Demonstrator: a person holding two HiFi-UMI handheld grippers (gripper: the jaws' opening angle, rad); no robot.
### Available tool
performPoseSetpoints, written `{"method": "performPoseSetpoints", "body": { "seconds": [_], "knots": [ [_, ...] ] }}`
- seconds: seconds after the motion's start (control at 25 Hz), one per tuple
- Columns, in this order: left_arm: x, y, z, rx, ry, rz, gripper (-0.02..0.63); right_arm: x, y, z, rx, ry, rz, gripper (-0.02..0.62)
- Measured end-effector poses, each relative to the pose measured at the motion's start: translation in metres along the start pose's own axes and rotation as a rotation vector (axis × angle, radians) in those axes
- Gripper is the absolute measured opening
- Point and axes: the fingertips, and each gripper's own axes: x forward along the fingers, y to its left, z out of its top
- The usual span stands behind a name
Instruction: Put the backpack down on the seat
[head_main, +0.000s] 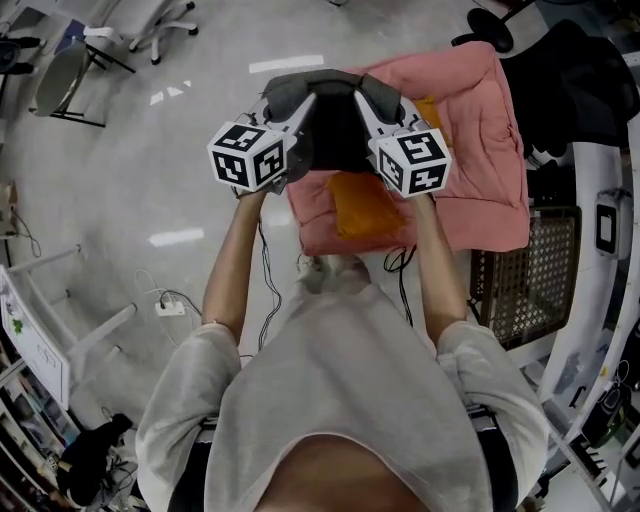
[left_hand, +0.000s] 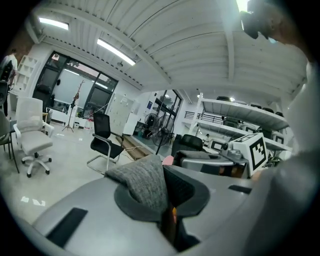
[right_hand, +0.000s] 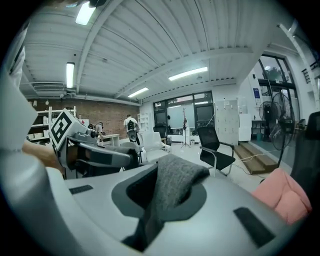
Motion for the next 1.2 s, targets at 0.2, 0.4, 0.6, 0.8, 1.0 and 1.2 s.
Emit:
{"method": "performPoseSetpoints", "body": {
  "seconds": [0.2, 0.4, 0.6, 0.8, 1.0, 1.2],
  "knots": [
    [0.018, 0.009, -0.024, -0.028, 0.037, 0.018, 0.032, 0.011, -0.012, -0.028, 0.036, 0.028, 0.019, 0.025],
    [0.028, 0.023, -0.041, -0.062, 0.046, 0.054, 0.032, 0.027, -0.017, -0.046, 0.052, 0.045, 0.044, 0.025],
    [0.042, 0.037, -0.052, -0.082, 0.056, 0.087, 0.032, 0.042, -0.024, -0.06, 0.056, 0.058, 0.077, 0.025],
    [0.051, 0.052, -0.07, -0.108, 0.077, 0.121, 0.032, 0.059, -0.027, -0.082, 0.048, 0.099, 0.123, 0.025],
    [0.057, 0.07, -0.08, -0.119, 0.098, 0.153, 0.032, 0.079, -0.031, -0.095, 0.02, 0.134, 0.152, 0.025],
    [0.058, 0.077, -0.059, -0.106, 0.071, 0.173, 0.032, 0.091, -0.039, -0.073, 0.014, 0.105, 0.154, 0.025]
  ]
}}
